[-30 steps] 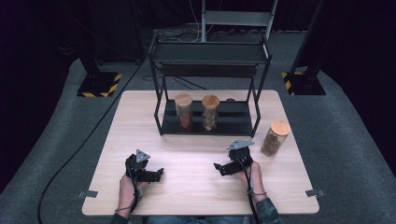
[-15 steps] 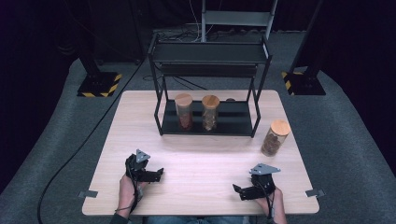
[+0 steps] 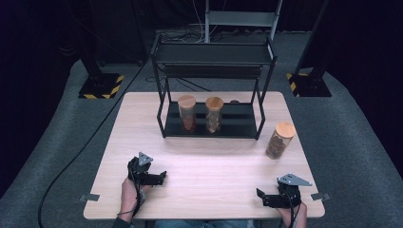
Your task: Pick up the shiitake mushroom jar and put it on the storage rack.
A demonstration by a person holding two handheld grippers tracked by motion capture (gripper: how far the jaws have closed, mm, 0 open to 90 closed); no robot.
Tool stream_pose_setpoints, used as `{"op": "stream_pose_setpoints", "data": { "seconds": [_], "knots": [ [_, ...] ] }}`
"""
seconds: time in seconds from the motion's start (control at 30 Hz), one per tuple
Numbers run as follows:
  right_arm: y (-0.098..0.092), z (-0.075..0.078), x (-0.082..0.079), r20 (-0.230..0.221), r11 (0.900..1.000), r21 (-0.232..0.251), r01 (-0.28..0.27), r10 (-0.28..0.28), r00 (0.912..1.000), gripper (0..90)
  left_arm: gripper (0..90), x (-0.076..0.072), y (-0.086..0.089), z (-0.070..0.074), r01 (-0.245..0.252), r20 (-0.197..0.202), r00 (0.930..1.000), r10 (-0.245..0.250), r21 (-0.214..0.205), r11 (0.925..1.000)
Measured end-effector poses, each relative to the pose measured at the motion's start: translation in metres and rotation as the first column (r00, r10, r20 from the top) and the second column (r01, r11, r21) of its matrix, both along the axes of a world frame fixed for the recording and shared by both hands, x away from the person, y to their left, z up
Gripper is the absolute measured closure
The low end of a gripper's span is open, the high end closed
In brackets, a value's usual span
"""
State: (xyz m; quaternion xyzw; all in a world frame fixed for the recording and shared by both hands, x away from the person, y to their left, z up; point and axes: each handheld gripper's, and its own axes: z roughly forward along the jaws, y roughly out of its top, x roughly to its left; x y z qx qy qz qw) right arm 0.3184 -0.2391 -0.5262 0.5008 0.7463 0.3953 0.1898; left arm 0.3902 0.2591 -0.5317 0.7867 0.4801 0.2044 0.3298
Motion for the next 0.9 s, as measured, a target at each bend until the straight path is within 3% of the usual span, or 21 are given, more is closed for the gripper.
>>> {"op": "stream_pose_setpoints", "data": {
  "seconds": [0.33, 0.67, 0.9],
  "knots": [
    [-0.018, 0.005, 0.022, 0.022, 0.9954, -0.054, 0.08, -0.078, 0.9967, 0.0, 0.0, 0.0, -0.001, 0.0, 0.003, -0.001, 1.0, -0.003, 0.002, 1.0],
    [-0.027, 0.018, 0.062, 0.073, 0.9848, -0.071, 0.158, -0.153, 0.9855, 0.0, 0.0, 0.0, -0.001, 0.0, 0.002, 0.001, 1.0, -0.002, -0.002, 1.0],
    [-0.03, 0.026, 0.088, 0.132, 0.9748, -0.041, 0.219, -0.212, 0.9682, 0.0, 0.0, 0.0, -0.001, 0.0, 0.006, -0.001, 1.0, -0.006, 0.0, 1.0]
  ]
}}
